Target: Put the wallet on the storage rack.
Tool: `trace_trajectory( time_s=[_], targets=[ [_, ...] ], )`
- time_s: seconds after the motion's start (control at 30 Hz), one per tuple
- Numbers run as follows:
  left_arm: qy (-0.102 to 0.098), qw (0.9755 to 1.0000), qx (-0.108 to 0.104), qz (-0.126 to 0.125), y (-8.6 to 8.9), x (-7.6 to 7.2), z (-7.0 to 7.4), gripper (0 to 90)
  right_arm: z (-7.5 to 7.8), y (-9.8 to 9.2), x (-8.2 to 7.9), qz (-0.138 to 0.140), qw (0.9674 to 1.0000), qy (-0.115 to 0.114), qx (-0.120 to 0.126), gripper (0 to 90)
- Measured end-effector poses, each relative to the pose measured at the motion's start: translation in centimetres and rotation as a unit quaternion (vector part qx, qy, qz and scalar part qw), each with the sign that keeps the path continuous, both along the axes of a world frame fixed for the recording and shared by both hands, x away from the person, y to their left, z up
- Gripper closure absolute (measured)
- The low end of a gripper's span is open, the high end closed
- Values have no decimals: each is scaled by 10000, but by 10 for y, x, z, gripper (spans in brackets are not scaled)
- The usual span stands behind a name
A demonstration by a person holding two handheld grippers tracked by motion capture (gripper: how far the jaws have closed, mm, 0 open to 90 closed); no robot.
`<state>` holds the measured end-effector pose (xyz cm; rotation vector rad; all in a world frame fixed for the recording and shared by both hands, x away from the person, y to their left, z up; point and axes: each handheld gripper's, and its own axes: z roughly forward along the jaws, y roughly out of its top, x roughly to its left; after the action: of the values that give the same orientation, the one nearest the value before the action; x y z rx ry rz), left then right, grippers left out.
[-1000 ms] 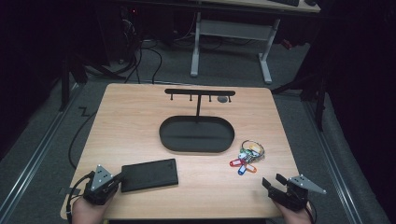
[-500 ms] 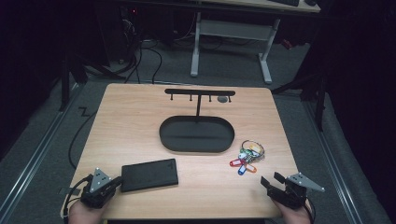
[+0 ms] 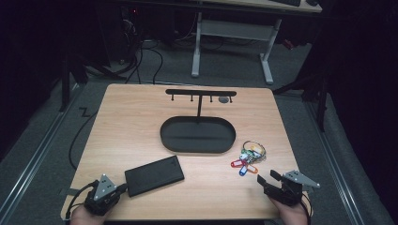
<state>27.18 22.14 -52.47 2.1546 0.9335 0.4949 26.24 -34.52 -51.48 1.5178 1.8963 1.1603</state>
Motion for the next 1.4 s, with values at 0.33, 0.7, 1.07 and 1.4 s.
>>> trace_trajectory(
  time_s=[0.33,0.7,1.07,1.4],
  targets=[
    [-219,9996,22,-160,-6,-9,9,900,0,4,4,69,10000,12,-16,355],
    [-512,9966,-233,-594,-41,0,21,900,-3,-5,-7,-83,9999,66,-10,359],
    [-581,9876,525,-1360,-123,21,15,900,-5,-19,-21,-336,9994,98,57,361],
    [-405,9891,591,-1288,-134,36,11,900,-5,-22,-23,-356,9993,105,78,362]
  ],
)
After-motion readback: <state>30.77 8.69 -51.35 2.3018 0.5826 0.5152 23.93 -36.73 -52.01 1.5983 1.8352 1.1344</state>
